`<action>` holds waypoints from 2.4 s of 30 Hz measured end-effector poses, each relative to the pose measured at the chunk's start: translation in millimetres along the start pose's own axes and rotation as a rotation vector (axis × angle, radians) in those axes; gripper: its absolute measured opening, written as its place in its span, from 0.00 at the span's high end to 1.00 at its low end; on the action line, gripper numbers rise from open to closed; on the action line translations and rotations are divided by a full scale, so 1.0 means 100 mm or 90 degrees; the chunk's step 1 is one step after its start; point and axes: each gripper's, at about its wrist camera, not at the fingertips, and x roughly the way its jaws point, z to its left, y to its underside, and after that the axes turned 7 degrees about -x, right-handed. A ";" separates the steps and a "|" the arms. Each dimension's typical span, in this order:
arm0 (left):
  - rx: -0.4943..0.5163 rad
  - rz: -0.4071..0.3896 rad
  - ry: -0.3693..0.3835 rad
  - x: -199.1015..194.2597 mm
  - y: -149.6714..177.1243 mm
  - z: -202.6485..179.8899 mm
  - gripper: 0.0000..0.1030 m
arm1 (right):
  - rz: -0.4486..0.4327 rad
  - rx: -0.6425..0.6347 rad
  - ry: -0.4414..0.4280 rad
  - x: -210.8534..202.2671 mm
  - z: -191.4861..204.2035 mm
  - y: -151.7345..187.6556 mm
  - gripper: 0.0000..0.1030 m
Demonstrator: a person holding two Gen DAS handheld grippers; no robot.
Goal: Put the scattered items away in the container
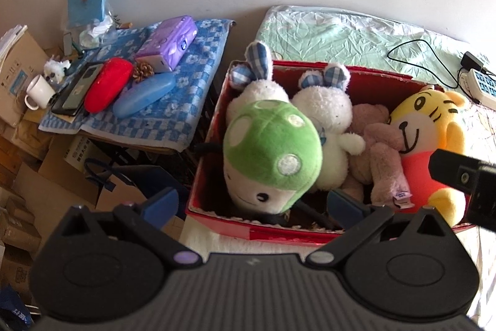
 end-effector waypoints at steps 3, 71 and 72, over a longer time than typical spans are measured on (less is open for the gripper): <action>0.010 -0.009 0.006 0.00 -0.02 0.08 0.01 | 0.004 0.002 0.006 0.02 0.08 -0.03 0.10; 0.050 -0.018 0.061 -0.22 0.02 0.15 0.01 | 0.039 0.011 0.045 -0.02 0.07 -0.03 0.13; 0.053 -0.018 0.061 -0.22 0.02 0.13 0.01 | 0.037 0.014 0.046 -0.02 0.06 -0.03 0.13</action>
